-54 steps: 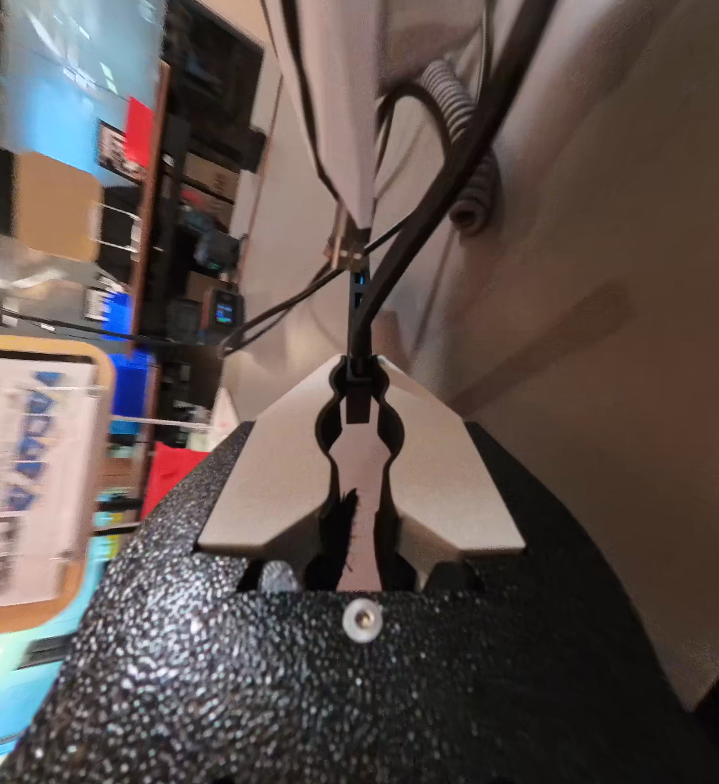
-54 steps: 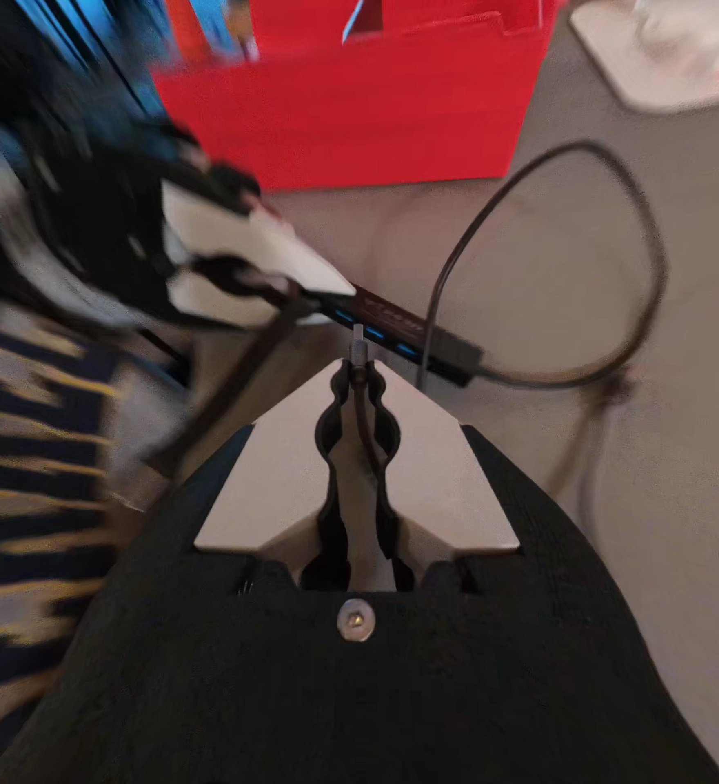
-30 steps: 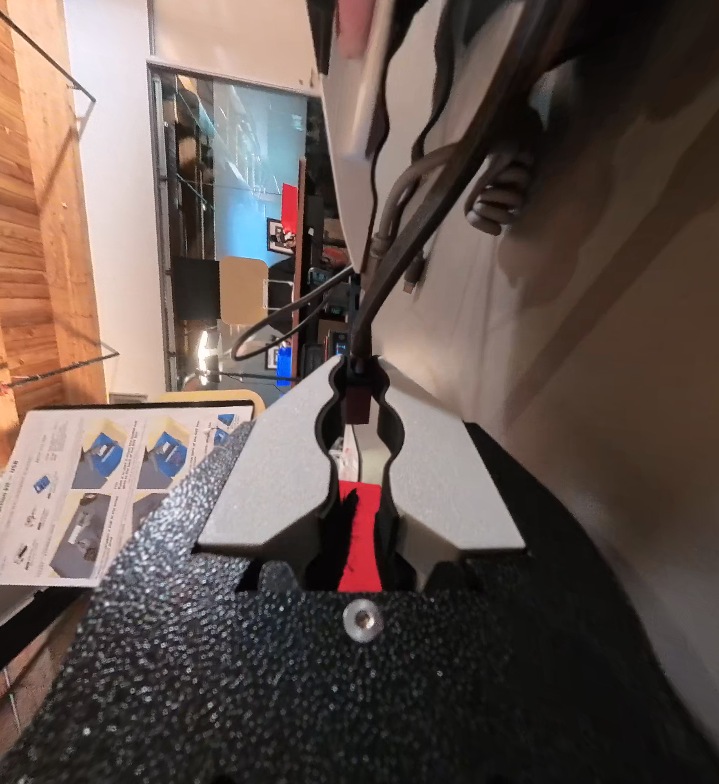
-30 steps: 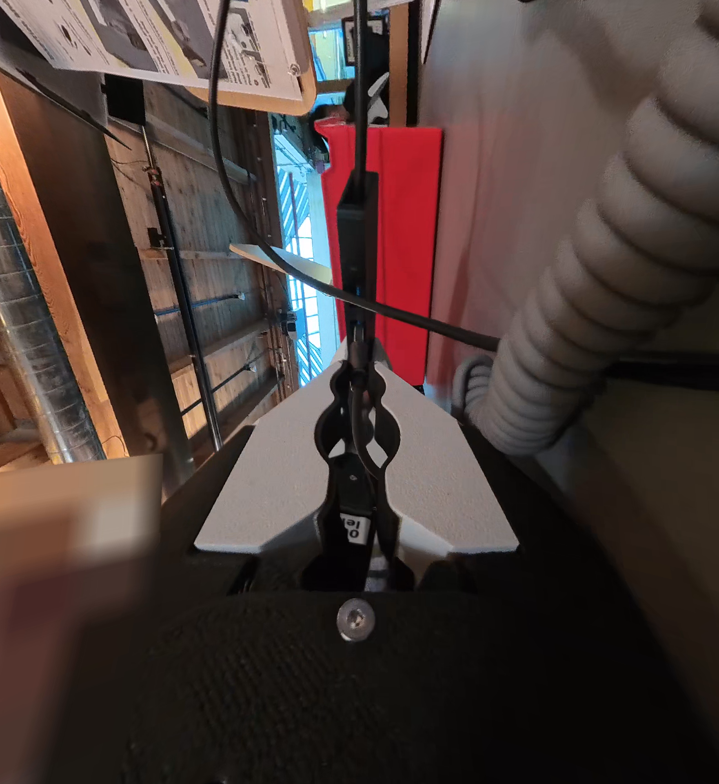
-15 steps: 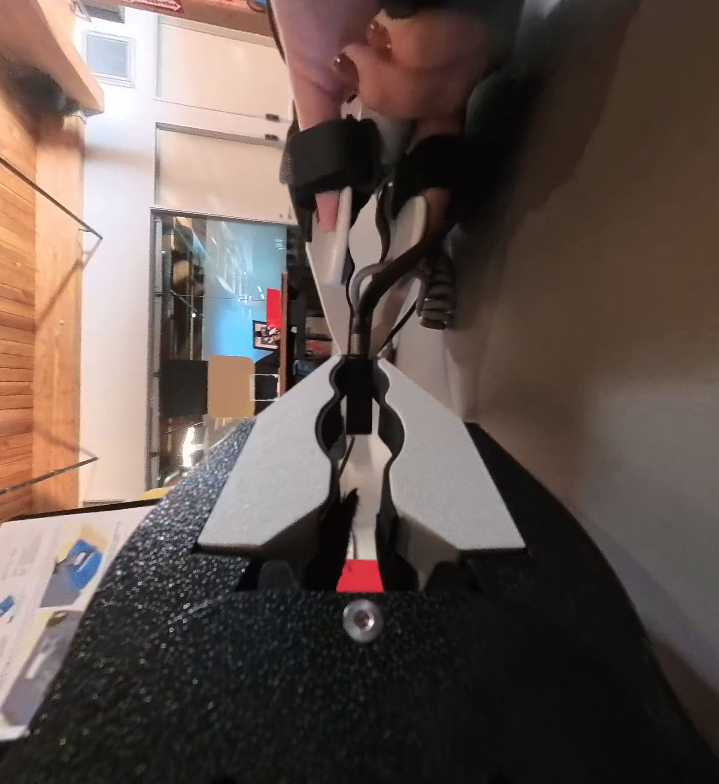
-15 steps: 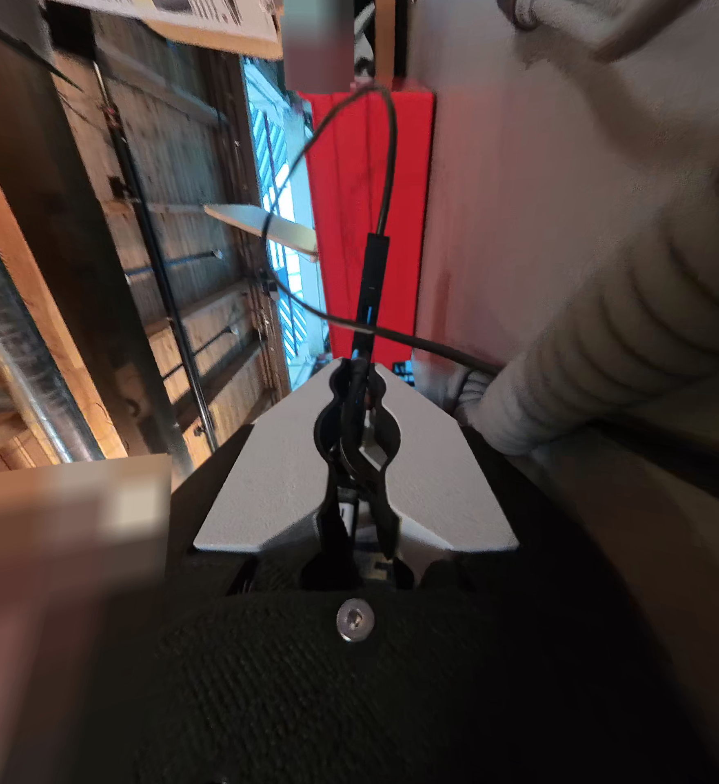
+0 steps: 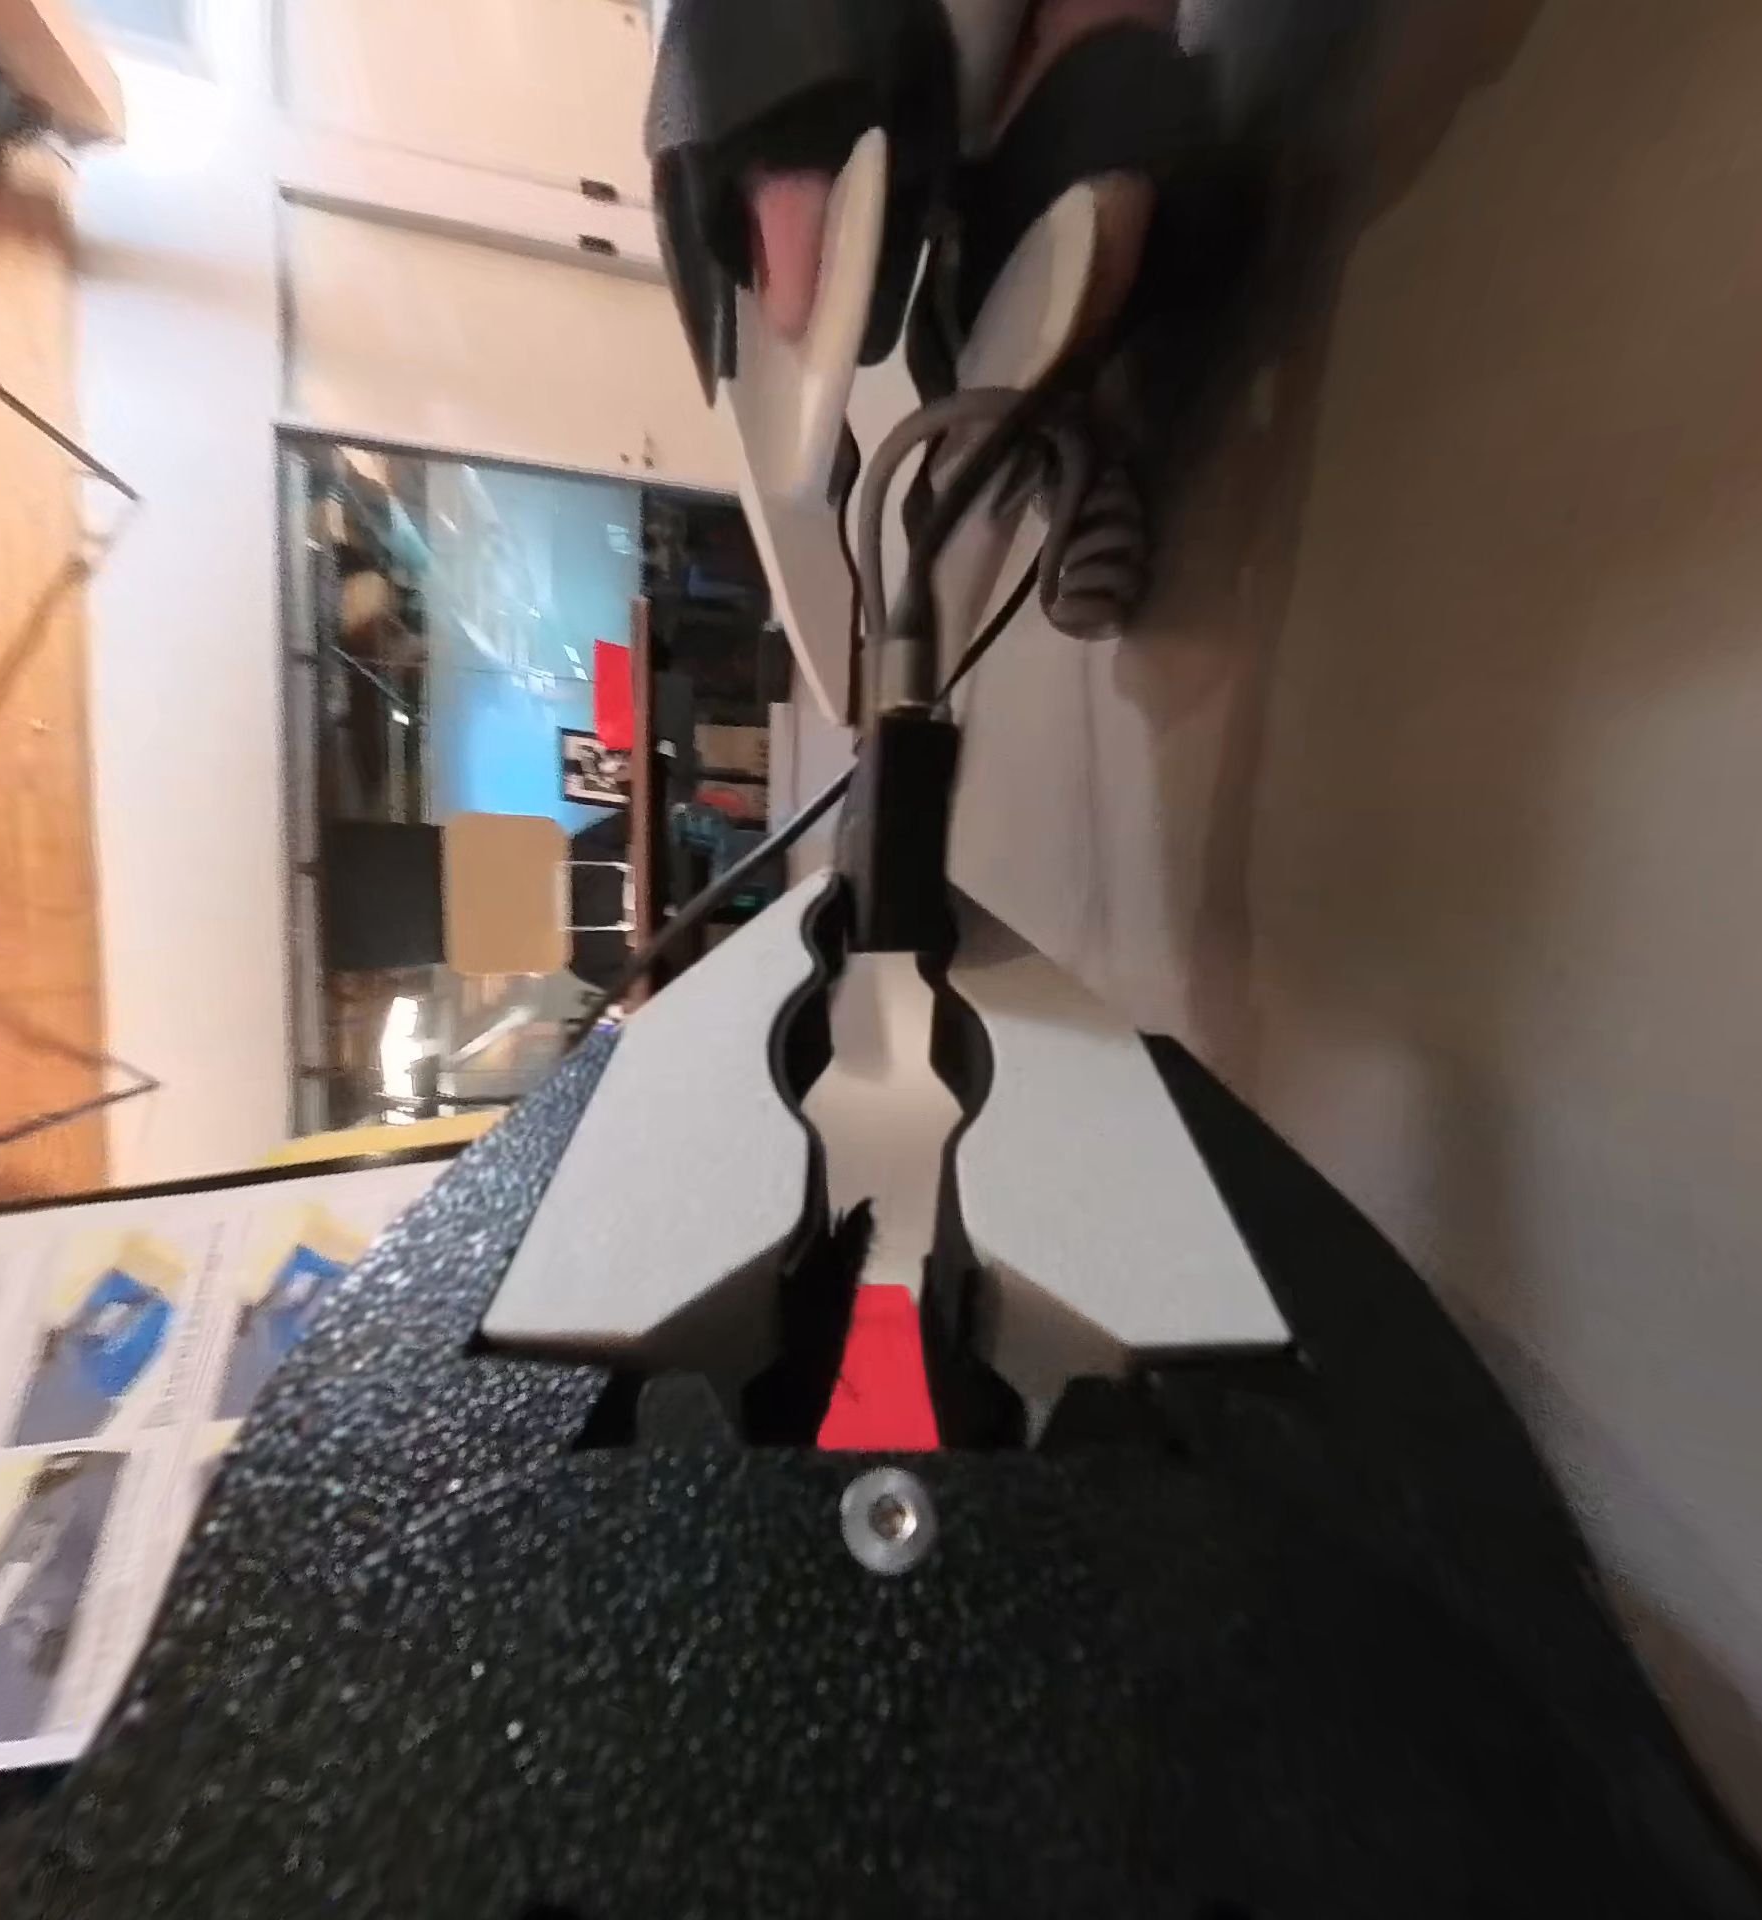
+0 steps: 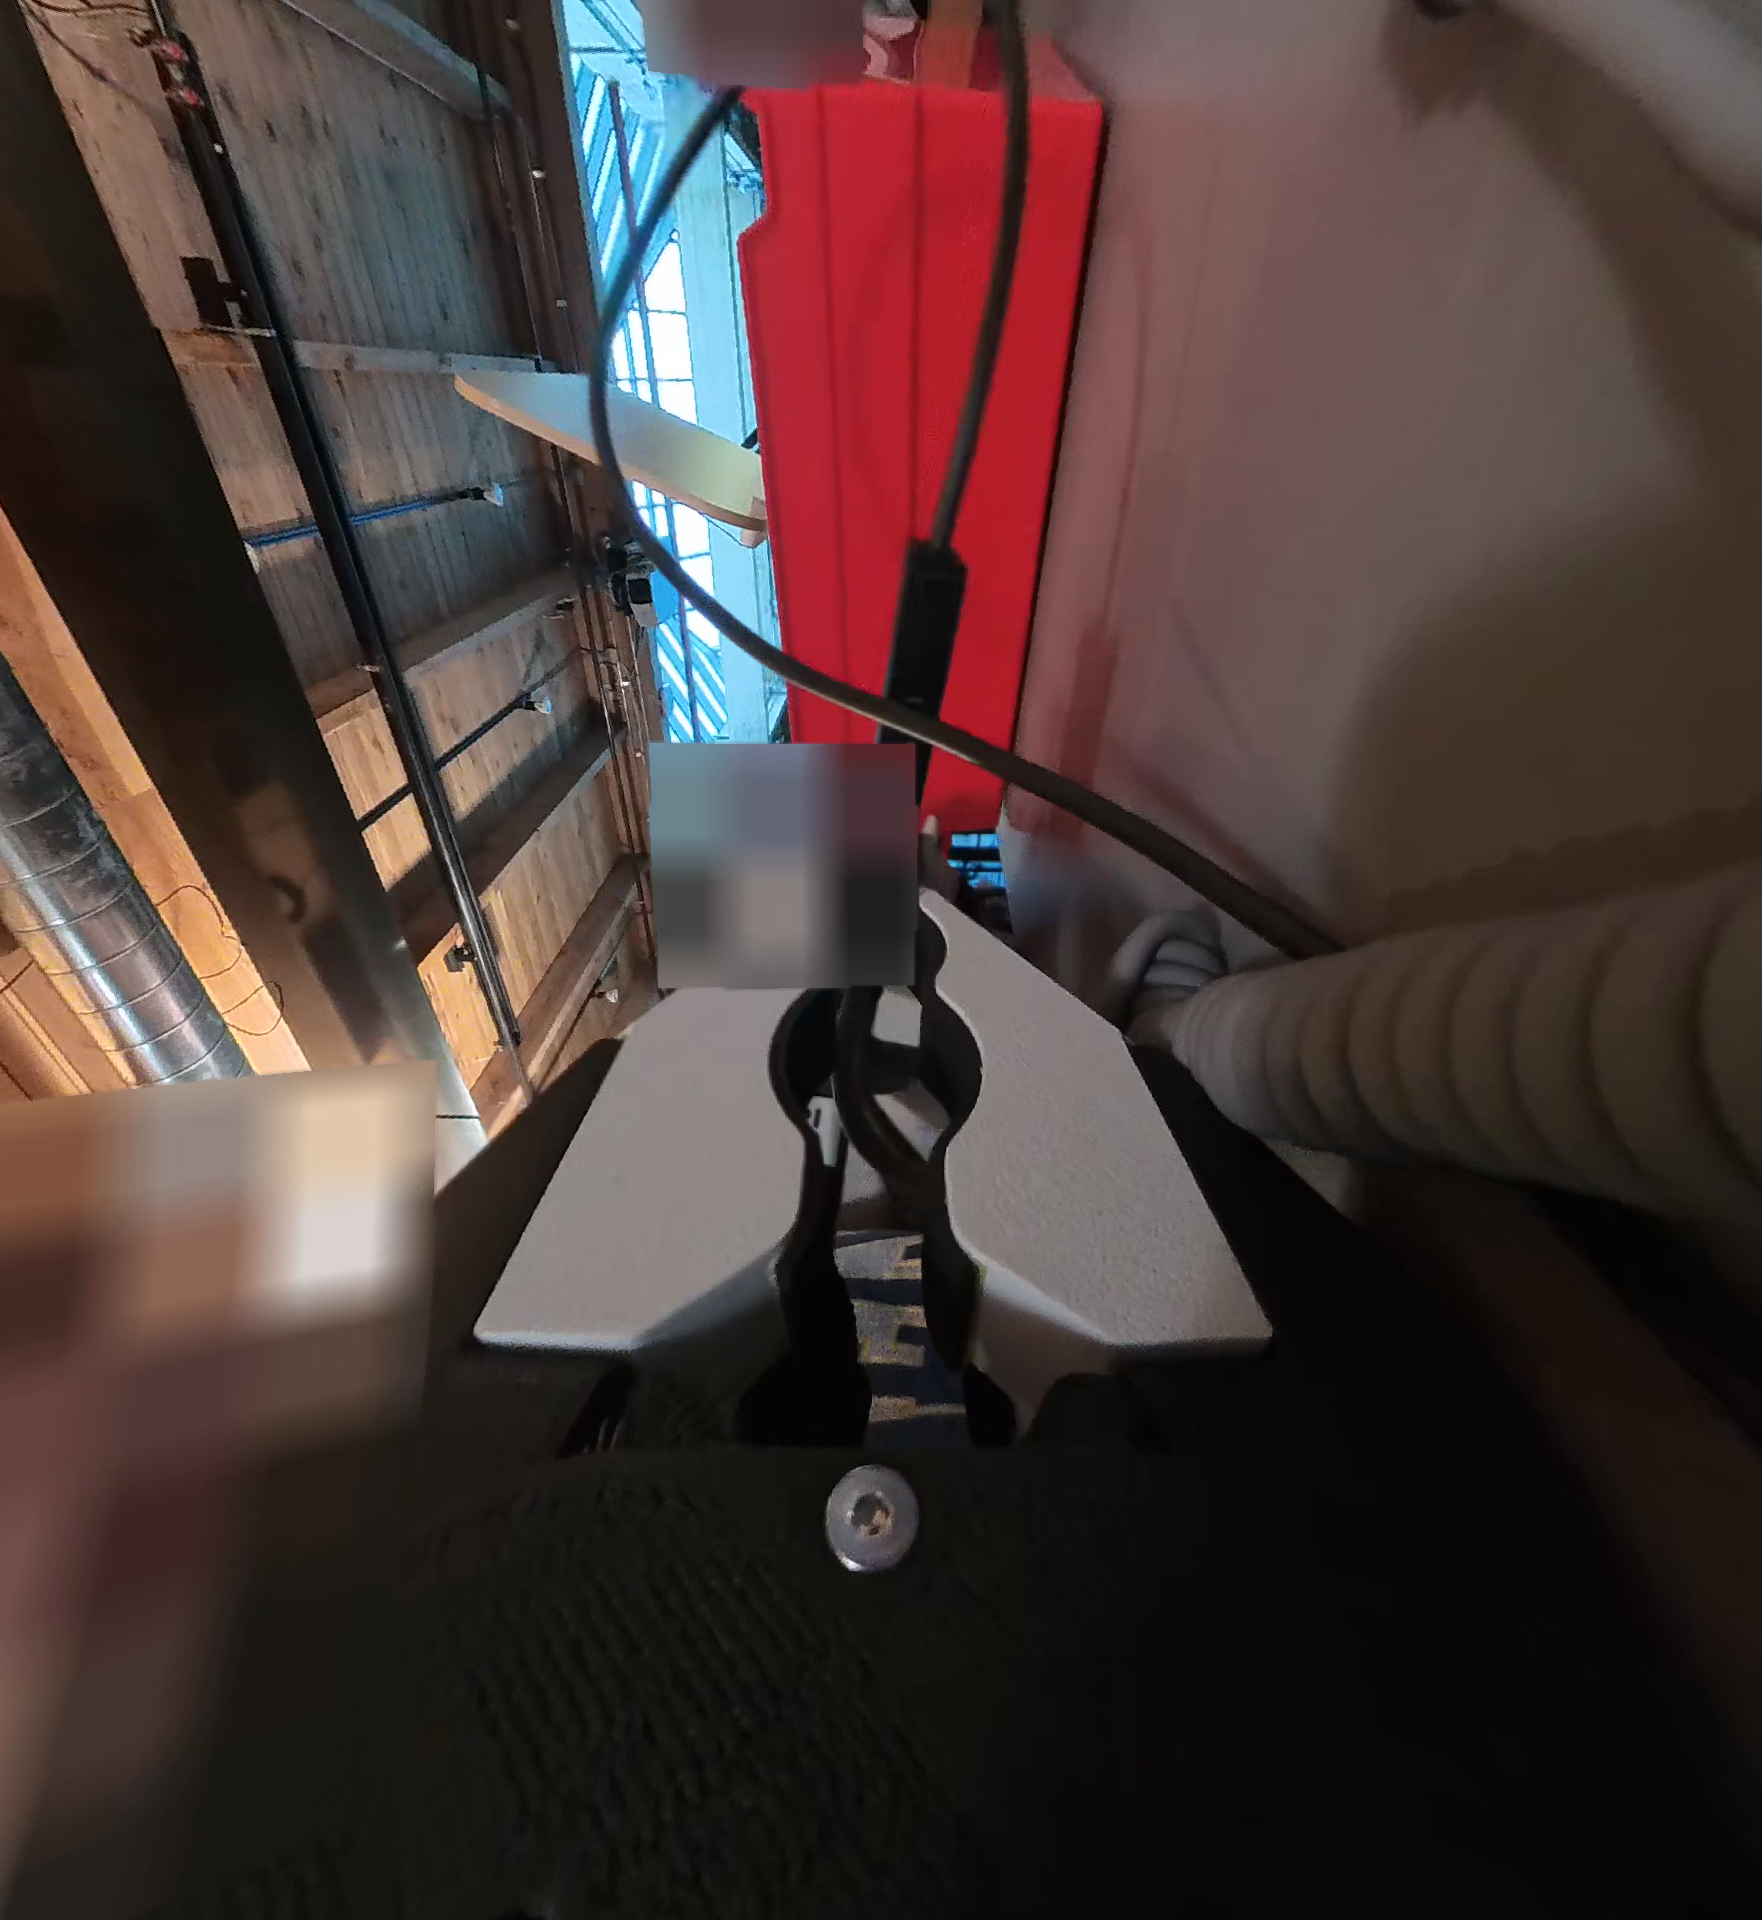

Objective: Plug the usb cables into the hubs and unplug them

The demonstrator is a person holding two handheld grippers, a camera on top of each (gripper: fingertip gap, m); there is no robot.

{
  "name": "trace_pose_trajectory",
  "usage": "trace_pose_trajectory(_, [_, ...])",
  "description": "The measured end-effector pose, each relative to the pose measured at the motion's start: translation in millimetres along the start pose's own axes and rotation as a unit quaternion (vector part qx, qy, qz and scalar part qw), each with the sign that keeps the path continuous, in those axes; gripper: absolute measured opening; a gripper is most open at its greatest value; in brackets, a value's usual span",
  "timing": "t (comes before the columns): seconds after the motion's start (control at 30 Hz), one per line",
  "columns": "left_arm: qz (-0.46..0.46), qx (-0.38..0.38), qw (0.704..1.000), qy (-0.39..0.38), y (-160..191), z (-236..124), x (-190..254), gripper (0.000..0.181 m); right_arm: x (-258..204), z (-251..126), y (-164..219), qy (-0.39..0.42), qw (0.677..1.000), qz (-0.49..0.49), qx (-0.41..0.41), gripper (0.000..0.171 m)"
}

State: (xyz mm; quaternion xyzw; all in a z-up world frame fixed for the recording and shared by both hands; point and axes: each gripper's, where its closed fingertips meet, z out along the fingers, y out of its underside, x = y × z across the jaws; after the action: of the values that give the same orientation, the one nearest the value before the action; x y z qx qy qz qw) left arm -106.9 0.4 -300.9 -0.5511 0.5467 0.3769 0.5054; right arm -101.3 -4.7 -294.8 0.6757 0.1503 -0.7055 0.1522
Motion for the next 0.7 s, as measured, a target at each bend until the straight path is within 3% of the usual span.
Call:
trace_pose_trajectory(0.2, [0.031,0.022,0.999,-0.005,-4,-1,3,0.008,3,-2,5,0.002,1.000,0.004,-0.020,0.007])
trace_pose_trajectory(0.57, [0.005,0.032,0.999,0.009,-4,8,3,0.009,4,-3,-3,0.013,1.000,-0.009,0.017,0.007])
trace_pose_trajectory(0.7, [-0.098,0.026,0.995,-0.012,8,3,-15,0.009,-25,-16,-15,0.025,0.985,-0.170,0.019,0.037])
